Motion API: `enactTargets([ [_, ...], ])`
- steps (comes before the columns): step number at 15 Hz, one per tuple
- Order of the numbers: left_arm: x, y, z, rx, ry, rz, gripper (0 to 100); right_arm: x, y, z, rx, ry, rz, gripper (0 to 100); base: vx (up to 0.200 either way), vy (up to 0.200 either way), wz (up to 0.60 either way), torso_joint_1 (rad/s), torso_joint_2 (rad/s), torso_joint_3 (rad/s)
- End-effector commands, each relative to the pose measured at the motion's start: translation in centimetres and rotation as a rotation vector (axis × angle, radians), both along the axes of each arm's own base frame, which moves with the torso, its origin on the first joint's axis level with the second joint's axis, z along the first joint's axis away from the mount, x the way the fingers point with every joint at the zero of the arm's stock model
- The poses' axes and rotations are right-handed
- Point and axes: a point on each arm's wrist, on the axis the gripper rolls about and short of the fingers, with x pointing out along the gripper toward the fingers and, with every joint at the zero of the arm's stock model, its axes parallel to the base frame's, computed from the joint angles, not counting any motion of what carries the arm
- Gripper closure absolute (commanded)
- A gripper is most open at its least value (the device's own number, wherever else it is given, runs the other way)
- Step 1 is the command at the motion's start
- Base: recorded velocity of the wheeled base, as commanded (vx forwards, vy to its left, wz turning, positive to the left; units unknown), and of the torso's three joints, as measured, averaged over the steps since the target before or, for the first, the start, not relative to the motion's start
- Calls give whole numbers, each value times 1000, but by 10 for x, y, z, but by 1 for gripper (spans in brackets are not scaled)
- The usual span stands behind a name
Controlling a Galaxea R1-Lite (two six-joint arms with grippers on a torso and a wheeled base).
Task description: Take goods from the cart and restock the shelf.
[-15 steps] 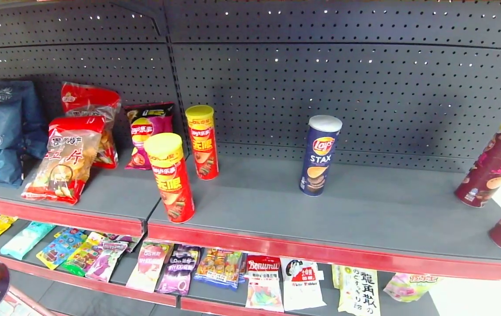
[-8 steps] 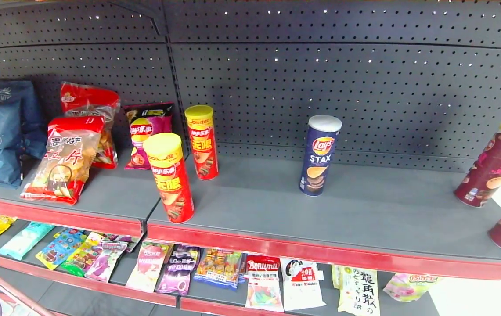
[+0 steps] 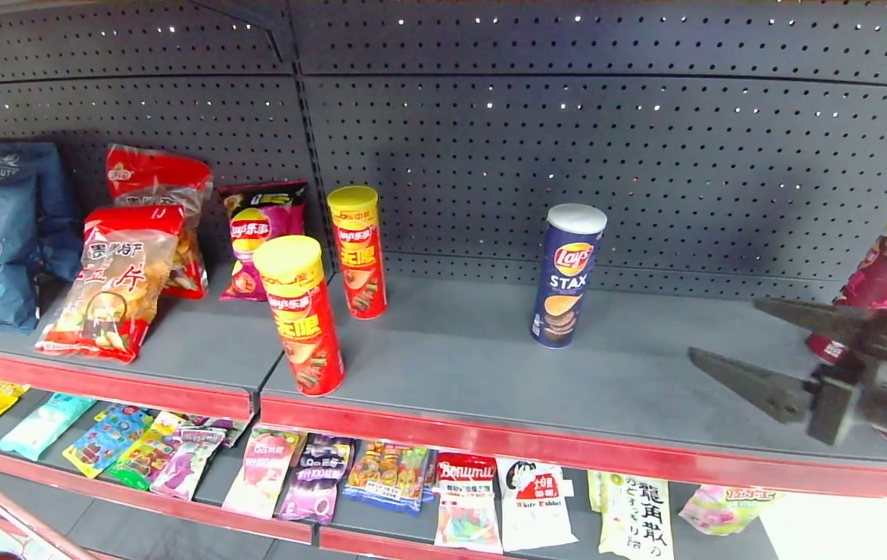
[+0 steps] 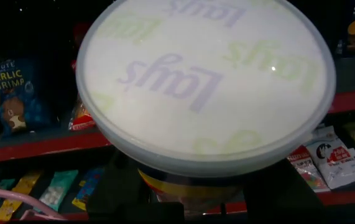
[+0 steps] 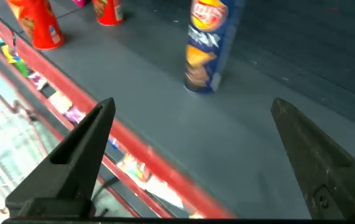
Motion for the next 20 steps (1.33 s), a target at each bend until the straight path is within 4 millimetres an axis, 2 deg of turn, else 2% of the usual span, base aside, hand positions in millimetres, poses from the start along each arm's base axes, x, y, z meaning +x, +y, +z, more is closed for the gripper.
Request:
enactTargets([
  [1,0,0,1,-2,-4,-1,100,93,51,-27,19,76,59,0,0,0,0,0,0,0],
  [3,0,0,0,-2,3,5,100,118,64,-29,62,63,61,0,0,0,0,0,0,0],
  [6,3,0,-1,0,16,5,100,129,71,-32,68,67,67,0,0,0,0,0,0,0],
  [9,4,0,1,-1,24,10,100,138,68,-38,59,78,25,0,0,0,0,0,0,0],
  [13,5,0,0,0,31,10,100,169,58,-48,65,59,-48,0,0,0,0,0,0,0],
  [16,6,0,0,0,33,10,100,177,49,-51,64,61,-75,0,0,0,0,0,0,0],
  [20,8,0,0,0,47,10,100,185,55,-51,94,63,-54,0,0,0,0,0,0,0],
])
